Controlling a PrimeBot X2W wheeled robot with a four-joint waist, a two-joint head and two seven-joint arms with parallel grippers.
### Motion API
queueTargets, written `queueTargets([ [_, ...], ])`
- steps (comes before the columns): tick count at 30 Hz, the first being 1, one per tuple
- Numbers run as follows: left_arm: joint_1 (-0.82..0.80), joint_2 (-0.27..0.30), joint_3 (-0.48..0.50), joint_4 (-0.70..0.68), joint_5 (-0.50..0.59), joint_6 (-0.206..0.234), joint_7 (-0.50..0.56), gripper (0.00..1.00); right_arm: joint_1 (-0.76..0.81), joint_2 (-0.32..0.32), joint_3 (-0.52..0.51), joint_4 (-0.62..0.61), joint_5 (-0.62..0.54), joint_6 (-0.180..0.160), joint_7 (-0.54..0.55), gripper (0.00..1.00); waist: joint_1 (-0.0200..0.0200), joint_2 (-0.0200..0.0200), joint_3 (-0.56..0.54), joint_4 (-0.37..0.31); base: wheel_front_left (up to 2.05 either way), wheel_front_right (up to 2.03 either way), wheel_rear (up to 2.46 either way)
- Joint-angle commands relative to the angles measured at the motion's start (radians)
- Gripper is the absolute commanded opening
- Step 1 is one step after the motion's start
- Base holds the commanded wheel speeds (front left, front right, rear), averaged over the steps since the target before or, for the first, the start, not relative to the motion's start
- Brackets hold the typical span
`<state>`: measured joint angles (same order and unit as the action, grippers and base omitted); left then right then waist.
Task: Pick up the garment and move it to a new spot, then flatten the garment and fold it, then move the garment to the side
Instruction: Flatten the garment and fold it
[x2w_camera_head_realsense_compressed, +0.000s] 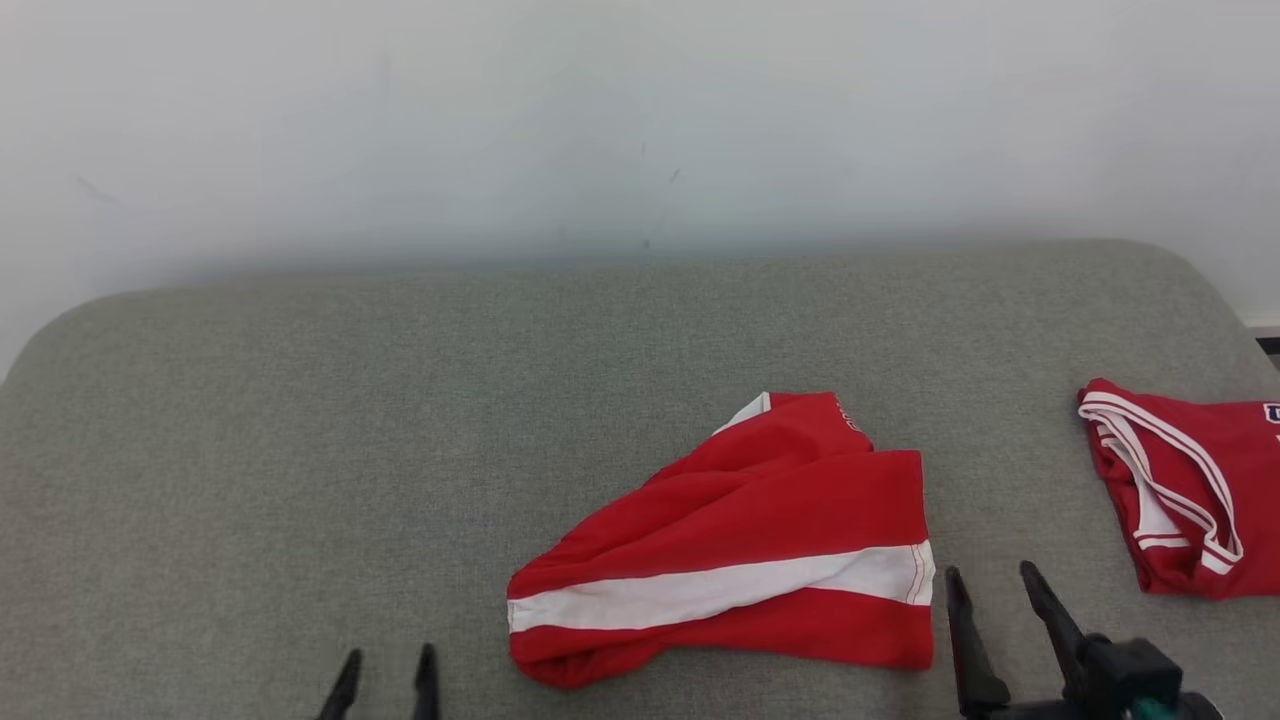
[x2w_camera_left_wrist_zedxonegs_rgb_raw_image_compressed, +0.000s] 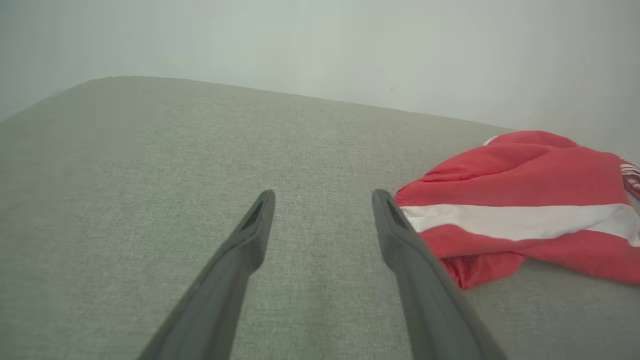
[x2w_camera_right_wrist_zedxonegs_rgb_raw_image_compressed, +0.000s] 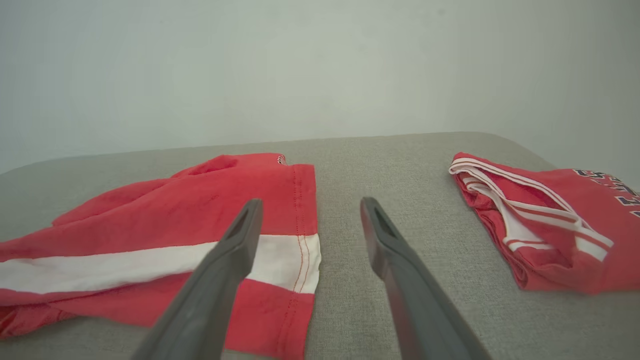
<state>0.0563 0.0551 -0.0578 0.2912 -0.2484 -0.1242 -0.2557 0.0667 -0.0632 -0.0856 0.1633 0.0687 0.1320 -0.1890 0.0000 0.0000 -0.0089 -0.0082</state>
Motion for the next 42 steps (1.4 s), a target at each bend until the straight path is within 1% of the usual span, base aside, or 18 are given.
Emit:
queueTargets([
  [1, -0.026, 0.006, -0.010, 0.010, -0.014, -0.004, 0.011, 1.00, -0.010, -0.010, 0.004, -0.005, 0.003, -0.002, 0.016, 1.00, 0.0000, 0.0000, 0.001, 0.002, 0.00, 0.00, 0.00],
  [5, -0.118, 0.047, -0.101, 0.076, -0.065, -0.006, 0.109, 1.00, -0.029, -0.067, 0.028, -0.031, 0.026, -0.002, 0.151, 1.00, 0.0000, 0.0000, 0.010, 0.003, 0.00, 0.00, 0.00],
  [7, -0.167, 0.066, -0.151, 0.103, -0.105, -0.006, 0.168, 1.00, -0.050, -0.097, 0.037, -0.049, 0.037, -0.002, 0.196, 1.00, 0.0000, 0.0000, 0.019, 0.002, 0.00, 0.00, 0.00],
  [11, -0.260, 0.101, -0.236, 0.174, -0.154, -0.006, 0.299, 1.00, -0.073, -0.124, 0.052, -0.090, 0.050, -0.002, 0.245, 1.00, 0.0000, 0.0000, 0.036, -0.002, 0.00, 0.00, 0.00],
  [15, -0.326, 0.112, -0.265, 0.250, -0.176, -0.006, 0.382, 1.00, -0.080, -0.120, 0.062, -0.122, 0.051, -0.002, 0.261, 1.00, 0.0000, 0.0000, 0.052, -0.015, 0.00, 0.00, 0.00],
  [20, -0.371, 0.094, -0.273, 0.289, -0.210, -0.006, 0.402, 1.00, -0.074, -0.118, 0.066, -0.124, 0.059, -0.002, 0.256, 1.00, 0.0000, 0.0000, 0.072, -0.032, 0.00, 0.00, 0.00],
  [24, -0.390, 0.099, -0.267, 0.298, -0.221, -0.005, 0.395, 1.00, -0.074, -0.117, 0.056, -0.121, 0.059, -0.002, 0.248, 1.00, 0.0000, 0.0000, 0.080, -0.040, 0.00, 0.00, 0.00],
  [26, -0.390, 0.107, -0.257, 0.291, -0.222, 0.010, 0.389, 1.00, -0.070, -0.117, 0.052, -0.119, 0.058, -0.002, 0.242, 1.00, 0.0000, 0.0000, 0.081, -0.042, 0.00, 0.00, 0.00],
  [32, -0.352, 0.121, -0.258, 0.203, -0.221, 0.044, 0.427, 1.00, -0.059, -0.108, 0.041, -0.120, 0.051, -0.002, 0.236, 1.00, 0.0000, 0.0000, 0.076, -0.040, 0.00, 0.00, 0.00],
  [37, -0.315, 0.121, -0.276, 0.110, -0.227, 0.060, 0.480, 1.00, -0.052, -0.100, 0.033, -0.120, 0.051, -0.002, 0.232, 1.00, 0.0000, 0.0000, 0.078, -0.031, 0.00, 0.00, 0.00],
  [40, -0.314, 0.127, -0.293, 0.099, -0.215, 0.069, 0.513, 1.00, -0.063, -0.095, 0.040, -0.124, 0.050, -0.002, 0.232, 1.00, 0.0000, 0.0000, 0.087, -0.031, 0.00, 0.00, 0.00],
  [42, -0.328, 0.118, -0.293, 0.107, -0.221, 0.075, 0.522, 1.00, -0.070, -0.092, 0.045, -0.126, 0.048, -0.002, 0.230, 1.00, 0.0000, 0.0000, 0.094, -0.034, 0.00, 0.00, 0.00],
])
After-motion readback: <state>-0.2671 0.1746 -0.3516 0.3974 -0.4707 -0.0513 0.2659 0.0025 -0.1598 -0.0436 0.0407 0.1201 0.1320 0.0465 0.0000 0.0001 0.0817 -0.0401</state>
